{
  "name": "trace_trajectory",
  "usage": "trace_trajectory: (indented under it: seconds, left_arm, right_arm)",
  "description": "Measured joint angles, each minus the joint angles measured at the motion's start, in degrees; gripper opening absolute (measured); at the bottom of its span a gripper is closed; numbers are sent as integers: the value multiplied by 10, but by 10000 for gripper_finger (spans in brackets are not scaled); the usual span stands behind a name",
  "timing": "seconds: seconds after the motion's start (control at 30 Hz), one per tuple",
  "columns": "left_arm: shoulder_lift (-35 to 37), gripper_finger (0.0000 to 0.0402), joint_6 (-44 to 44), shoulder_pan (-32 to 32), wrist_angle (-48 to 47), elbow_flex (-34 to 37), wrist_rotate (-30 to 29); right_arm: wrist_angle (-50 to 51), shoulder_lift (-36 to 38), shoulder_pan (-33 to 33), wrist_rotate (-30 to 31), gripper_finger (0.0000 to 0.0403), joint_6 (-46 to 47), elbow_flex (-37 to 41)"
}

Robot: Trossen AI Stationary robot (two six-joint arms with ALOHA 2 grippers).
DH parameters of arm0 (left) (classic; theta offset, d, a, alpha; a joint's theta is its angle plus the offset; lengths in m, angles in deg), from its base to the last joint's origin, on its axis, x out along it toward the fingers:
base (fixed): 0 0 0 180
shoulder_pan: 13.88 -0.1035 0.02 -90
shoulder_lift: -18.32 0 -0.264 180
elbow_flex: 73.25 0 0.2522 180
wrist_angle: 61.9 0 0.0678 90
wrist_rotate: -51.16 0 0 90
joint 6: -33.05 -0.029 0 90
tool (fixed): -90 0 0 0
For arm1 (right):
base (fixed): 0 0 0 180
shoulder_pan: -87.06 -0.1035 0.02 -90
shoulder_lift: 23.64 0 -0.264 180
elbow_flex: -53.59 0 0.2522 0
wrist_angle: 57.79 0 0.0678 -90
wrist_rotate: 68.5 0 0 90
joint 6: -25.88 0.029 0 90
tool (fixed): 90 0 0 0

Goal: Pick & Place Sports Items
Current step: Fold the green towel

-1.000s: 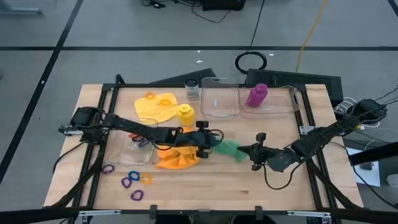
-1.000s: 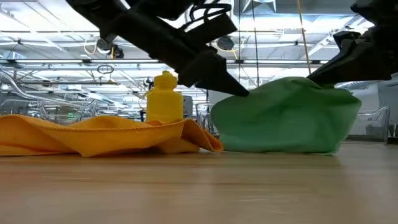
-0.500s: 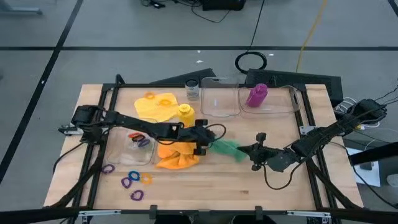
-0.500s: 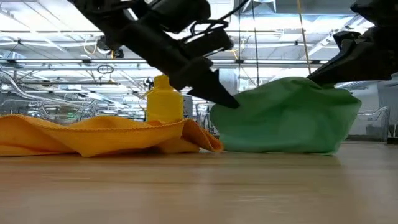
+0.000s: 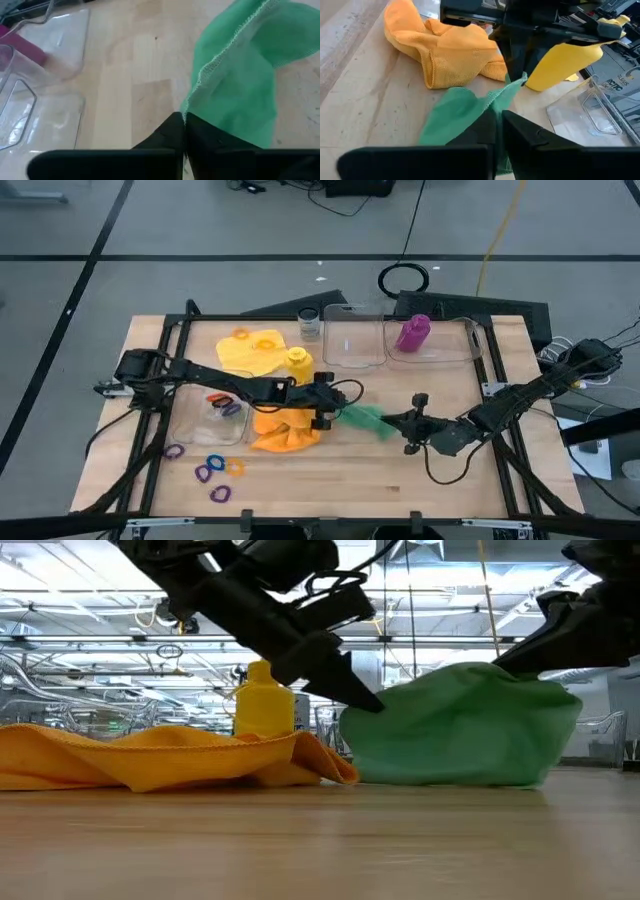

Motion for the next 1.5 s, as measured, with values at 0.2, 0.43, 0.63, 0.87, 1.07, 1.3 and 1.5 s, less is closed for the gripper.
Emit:
trace_trajectory:
  seconds: [0.2,0.43,0.63,0.87,1.07,1.3,1.5]
  left_arm:
    - [0,2,1,0,0,0,10]
    - [0,1,18,0,1,0,12]
    - [0,1,25,0,1,-2,12]
    - [0,1,43,0,-17,-20,13]
    - [0,1,56,-2,-17,-23,13]
    - [0,1,84,-17,-17,-23,28]
    - [0,1,82,-19,-17,-23,37]
  right_arm:
    - [-1,25,0,0,76,0,0]
    - [-1,34,2,-6,155,0,0]
    - [-1,32,27,-58,203,19,0]
    - [-16,32,46,-121,231,18,0]
    - [-58,32,32,-120,231,-18,0]
    - [-51,30,23,-84,207,-31,0]
    - [-17,9,23,-23,184,-22,0]
